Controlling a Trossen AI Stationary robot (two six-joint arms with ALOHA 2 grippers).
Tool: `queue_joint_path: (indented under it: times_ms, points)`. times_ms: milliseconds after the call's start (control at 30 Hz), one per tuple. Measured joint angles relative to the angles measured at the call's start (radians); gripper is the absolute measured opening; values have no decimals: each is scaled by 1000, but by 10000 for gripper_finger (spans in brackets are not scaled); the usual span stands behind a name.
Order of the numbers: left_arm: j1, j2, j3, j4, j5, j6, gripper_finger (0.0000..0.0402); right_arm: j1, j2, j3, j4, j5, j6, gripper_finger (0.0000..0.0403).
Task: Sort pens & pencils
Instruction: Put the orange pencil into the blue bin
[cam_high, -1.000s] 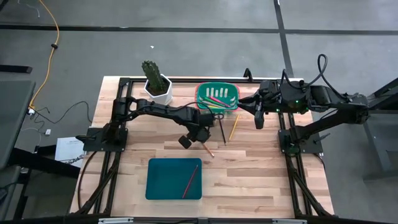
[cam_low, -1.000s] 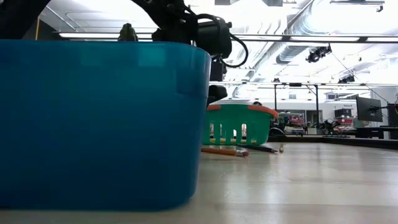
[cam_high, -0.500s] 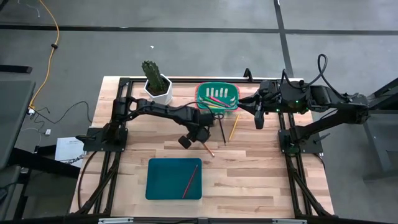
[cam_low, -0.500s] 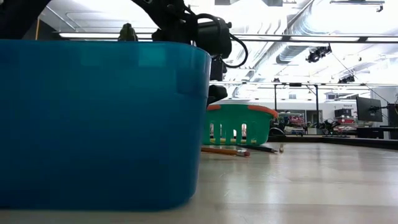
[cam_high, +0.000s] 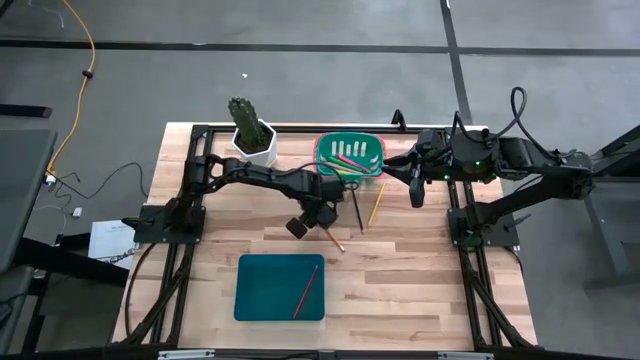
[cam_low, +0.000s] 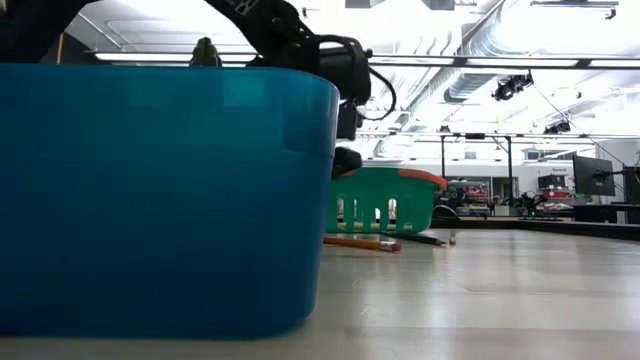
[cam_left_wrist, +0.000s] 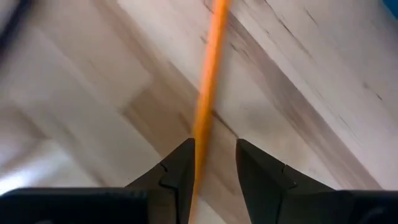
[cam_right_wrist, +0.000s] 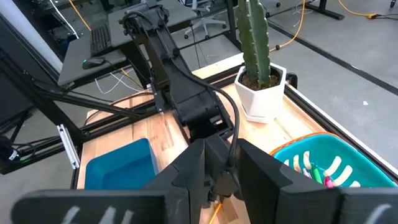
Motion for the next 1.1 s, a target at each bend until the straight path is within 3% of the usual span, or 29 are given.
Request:
queue_joint_path:
  times_ms: [1100]
  points:
    - [0,30,1,-18,-10,-71,104,0,0,0,0,0,0,83]
